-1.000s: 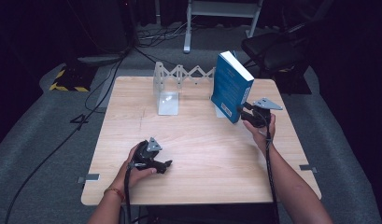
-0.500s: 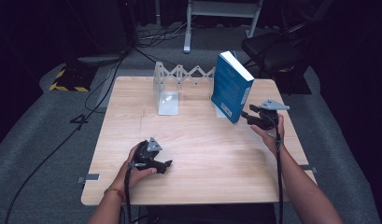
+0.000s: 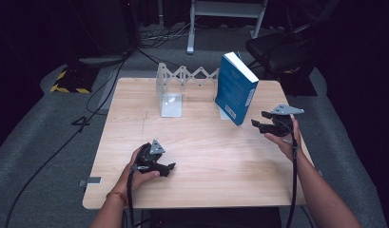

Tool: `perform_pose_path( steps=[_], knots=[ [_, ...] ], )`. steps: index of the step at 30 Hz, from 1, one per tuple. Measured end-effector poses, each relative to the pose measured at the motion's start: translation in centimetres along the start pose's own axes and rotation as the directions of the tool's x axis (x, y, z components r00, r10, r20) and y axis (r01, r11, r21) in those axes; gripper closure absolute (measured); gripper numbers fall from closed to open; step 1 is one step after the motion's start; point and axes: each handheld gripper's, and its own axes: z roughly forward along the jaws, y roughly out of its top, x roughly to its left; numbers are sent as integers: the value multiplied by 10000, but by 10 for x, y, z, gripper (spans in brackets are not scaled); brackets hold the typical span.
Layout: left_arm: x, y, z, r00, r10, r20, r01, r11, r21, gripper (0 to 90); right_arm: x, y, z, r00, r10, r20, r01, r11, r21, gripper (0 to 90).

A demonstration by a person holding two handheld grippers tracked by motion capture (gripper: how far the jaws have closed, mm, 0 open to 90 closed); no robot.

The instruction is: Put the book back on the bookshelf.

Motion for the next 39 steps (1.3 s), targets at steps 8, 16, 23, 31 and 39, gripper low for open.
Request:
perform_pose_path(
  steps=[8, 16, 23, 31, 39],
  knots=[
    [0, 0, 0, 10000, -3, 0, 3, 10000, 1, 149, 8, -3, -14, 9980, -536, -349, 547, 9980, 325, 334],
    [0, 0, 0, 10000, -10, -26, 10, 10000, -1, 148, 22, -13, -29, 9891, -1321, -658, 1380, 9857, 964, 289],
    [0, 0, 0, 10000, -19, -28, 19, 10000, -3, 148, 24, -30, -44, 9857, -1507, -754, 1592, 9794, 1244, 289],
    [0, 0, 0, 10000, -18, -30, 18, 10000, -4, 148, 21, -62, -59, 9859, -1581, -542, 1651, 9720, 1671, 292],
    [-1, 0, 0, 10000, -39, -32, 39, 10000, 22, 148, 18, -93, -73, 9859, -1501, -745, 1614, 9699, 1826, 286]
  ],
)
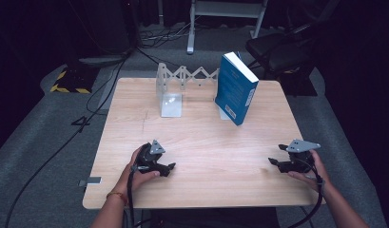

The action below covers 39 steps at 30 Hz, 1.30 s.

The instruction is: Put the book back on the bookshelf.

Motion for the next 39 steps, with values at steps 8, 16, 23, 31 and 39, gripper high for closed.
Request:
perform_pose_path(
  steps=[8, 16, 23, 31, 39],
  knots=[
    [0, 0, 0, 10000, 2, 1, -2, 10000, 1, 148, -3, -33, -8, 9972, 696, -291, -698, 9975, -62, 273],
    [0, 0, 0, 10000, 0, 2, 0, 10000, 1, 148, -6, -62, -17, 9816, 1818, -586, -1827, 9831, -109, 230],
    [0, 0, 0, 10000, -53, -34, 53, 10000, 8, 147, -6, -65, -20, 9814, 1828, -591, -1836, 9830, -87, 221],
    [0, 1, 1, 10000, -17, -55, 17, 10000, -2, 147, -7, -65, -20, 9800, 1929, -480, -1935, 9811, -82, 220],
    [0, 2, 2, 10000, 48, -36, -48, 10000, 35, 143, -7, -65, -20, 9789, 2008, -373, -2013, 9795, -89, 219]
  ],
)
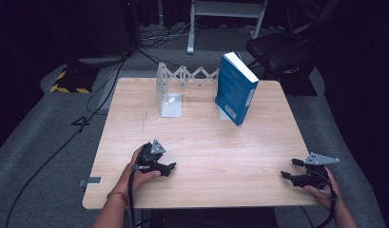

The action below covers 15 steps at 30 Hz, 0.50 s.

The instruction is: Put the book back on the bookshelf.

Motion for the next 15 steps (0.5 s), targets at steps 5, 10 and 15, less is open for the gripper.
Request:
perform_pose_path(
  steps=[5, 10, 15],
  knots=[
    [-1, 1, 1, 10000, -65, -1, 65, 10000, -9, 140, 0, 0, 0, 10000, 28, 40, -28, 10000, 16, 218],
    [-1, 1, 1, 10000, -69, 3, 69, 10000, -14, 140, 0, 0, 0, 10000, 36, 51, -36, 10000, 4, 218],
    [-1, 1, 1, 10000, -68, -17, 68, 10000, -18, 140, 0, 0, 0, 10000, 49, 69, -49, 10000, 6, 218]
  ],
)
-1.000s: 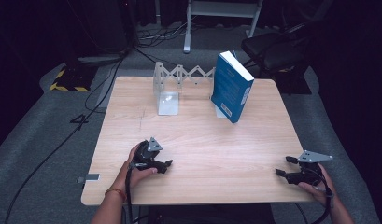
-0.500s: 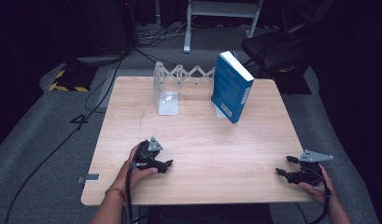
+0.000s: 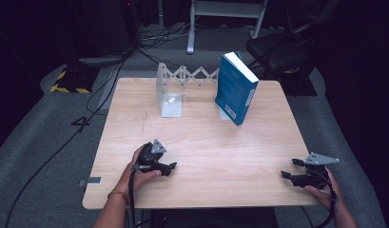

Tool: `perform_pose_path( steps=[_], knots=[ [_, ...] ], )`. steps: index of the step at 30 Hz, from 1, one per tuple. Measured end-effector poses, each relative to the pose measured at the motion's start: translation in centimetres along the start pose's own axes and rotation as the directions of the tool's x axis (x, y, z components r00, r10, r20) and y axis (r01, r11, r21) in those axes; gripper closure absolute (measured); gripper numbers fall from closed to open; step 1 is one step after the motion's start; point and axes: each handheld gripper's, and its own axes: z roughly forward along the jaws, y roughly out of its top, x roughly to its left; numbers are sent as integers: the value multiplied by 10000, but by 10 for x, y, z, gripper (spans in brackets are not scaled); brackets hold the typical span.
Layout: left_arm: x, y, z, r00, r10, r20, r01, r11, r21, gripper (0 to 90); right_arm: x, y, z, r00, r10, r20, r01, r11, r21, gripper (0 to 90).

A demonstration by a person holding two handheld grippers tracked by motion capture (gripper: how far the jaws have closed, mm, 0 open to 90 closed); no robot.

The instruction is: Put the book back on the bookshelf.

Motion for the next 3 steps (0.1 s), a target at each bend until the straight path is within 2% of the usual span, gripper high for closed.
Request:
perform_pose_path(
  steps=[3],
  knots=[
    [0, 0, 0, 10000, -7, -30, 7, 10000, -1, 140, 0, 0, 0, 10000, 9, 5, -9, 10000, 3, 218]
  ],
)
